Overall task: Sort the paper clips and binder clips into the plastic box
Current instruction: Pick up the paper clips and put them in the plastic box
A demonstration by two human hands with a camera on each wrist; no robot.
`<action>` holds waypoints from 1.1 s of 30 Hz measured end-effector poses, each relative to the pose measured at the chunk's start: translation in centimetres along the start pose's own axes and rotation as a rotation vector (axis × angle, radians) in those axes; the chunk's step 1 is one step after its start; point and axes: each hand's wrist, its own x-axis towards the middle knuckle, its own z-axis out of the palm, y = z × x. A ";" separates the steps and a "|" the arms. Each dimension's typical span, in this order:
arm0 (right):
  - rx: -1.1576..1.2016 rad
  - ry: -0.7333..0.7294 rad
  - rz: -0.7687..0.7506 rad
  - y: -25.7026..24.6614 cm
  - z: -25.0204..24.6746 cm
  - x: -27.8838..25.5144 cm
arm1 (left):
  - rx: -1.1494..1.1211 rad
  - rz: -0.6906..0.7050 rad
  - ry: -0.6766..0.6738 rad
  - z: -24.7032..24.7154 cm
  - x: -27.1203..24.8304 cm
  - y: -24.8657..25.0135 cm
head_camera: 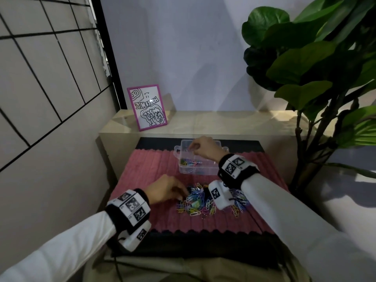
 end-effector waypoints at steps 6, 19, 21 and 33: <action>-0.080 -0.031 -0.180 0.4 0.5 -3.9 | 0.118 -0.065 -0.040 1.6 0.6 0.9; -0.339 -0.300 -0.338 -0.4 4.9 -8.3 | 0.031 -0.013 0.134 1.0 -0.2 -0.5; -0.278 -0.273 -0.327 -0.3 4.6 -8.1 | -0.006 -0.041 0.143 0.5 -0.5 -1.0; 0.598 -0.202 0.088 1.3 0.5 -7.5 | -0.534 -0.085 0.193 -1.6 -1.4 -2.4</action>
